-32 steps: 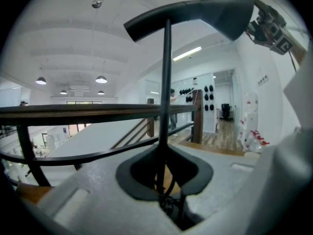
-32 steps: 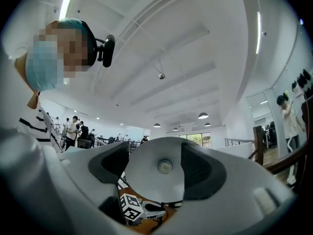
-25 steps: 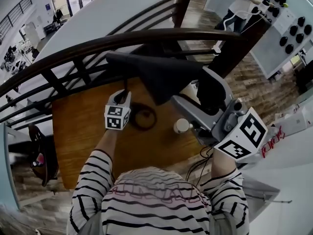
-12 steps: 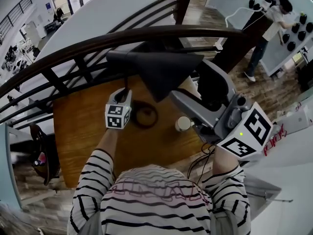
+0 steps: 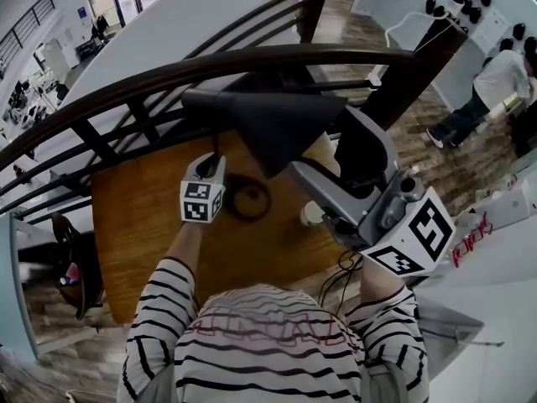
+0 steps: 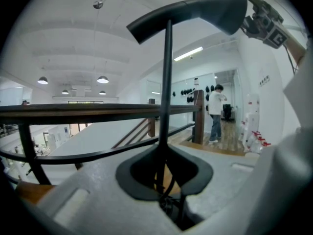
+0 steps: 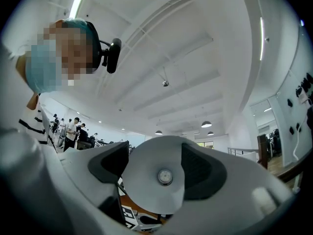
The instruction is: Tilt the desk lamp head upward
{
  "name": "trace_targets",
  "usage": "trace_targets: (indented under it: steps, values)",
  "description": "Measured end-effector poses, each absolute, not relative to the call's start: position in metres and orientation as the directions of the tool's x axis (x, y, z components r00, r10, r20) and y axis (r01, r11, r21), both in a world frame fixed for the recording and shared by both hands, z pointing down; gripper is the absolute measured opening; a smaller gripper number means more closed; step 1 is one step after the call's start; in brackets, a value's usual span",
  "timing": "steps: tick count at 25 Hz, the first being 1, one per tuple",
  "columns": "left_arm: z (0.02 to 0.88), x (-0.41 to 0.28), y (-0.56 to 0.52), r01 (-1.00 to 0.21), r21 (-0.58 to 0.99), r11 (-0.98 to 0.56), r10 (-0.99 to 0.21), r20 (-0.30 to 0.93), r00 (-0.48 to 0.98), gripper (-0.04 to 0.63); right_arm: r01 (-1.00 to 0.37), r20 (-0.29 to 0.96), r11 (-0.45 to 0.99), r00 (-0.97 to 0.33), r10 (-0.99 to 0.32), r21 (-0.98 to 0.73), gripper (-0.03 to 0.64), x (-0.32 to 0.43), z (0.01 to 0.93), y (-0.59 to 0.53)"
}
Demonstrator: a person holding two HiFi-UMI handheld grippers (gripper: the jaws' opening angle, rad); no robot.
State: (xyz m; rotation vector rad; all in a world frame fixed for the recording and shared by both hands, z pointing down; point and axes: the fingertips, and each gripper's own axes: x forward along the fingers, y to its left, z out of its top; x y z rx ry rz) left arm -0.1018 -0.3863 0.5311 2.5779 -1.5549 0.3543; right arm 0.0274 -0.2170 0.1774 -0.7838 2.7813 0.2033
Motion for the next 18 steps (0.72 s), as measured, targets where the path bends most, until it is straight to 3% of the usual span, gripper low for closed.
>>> trace_targets:
  steps: [18]
  values:
    - [0.536,-0.103,-0.381,-0.887,0.001,-0.461,-0.849,0.29,0.442,0.049,-0.587,-0.234,0.81,-0.784,-0.575,-0.021,0.321,0.036,0.233,-0.196]
